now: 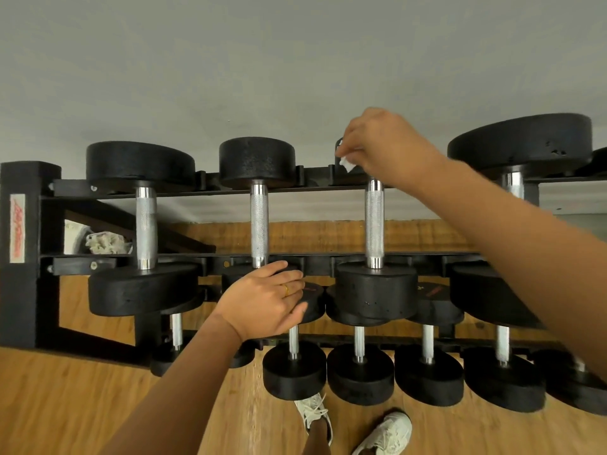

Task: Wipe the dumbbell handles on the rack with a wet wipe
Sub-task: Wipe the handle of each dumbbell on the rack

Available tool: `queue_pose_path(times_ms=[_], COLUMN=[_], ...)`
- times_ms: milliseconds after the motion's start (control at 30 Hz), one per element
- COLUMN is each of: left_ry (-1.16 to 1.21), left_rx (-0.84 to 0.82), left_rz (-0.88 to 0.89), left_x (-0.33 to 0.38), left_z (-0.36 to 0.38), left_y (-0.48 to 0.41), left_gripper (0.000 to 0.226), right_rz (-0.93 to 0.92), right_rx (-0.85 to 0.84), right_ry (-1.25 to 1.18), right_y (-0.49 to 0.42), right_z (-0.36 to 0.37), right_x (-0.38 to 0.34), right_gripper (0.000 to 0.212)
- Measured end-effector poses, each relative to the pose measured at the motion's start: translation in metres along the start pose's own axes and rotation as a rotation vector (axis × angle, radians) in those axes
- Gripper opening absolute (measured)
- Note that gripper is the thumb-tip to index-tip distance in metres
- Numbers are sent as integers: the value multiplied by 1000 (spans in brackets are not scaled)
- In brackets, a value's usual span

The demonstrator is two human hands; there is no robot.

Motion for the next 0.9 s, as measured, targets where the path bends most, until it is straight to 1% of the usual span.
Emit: queue_pose_path(times_ms=[100, 233, 300, 367, 467, 533, 600, 733, 900], left_ry=[3, -1, 1, 3, 13, 17, 14, 0, -4], left_rx=[10, 31, 34, 37, 46, 52, 56, 43, 32], left_rz=[2, 14, 16, 9, 2, 1, -1, -6, -10], left_x=[0, -1, 0, 0, 0, -1, -1, 0, -1], left_z=[1, -1, -1, 0, 2, 2, 2, 3, 6], left_y=[1, 2, 2, 2, 2, 3, 3, 2, 4], left_gripper=[44, 44, 45, 46, 47, 49, 51, 53, 56], right_rz=[-41, -90, -56, -40, 18, 67, 77, 151, 276], right_rx=[-89, -143, -206, -304, -430, -473, -516, -685, -805], right_ry=[-67, -108, -88, -74, -105, -134, -121, -24, -150], right_y=[6, -9, -27, -38, -39, -43, -56, -76, -77], right_z=[-16, -15, -3, 3, -5, -5, 10, 51, 44], right_x=[10, 9, 10, 11, 17, 21, 14, 11, 22], right_gripper=[20, 19, 20, 19, 19, 18, 17, 18, 17])
Point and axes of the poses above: each hand's wrist, its own y-axis away from the middle knuckle, its own z-axis out of the palm, x = y × z, the point moved 9 cm from there along -y, towards the middle knuckle, and after that the axes turned 13 degrees about -y, right-handed, at the moved point
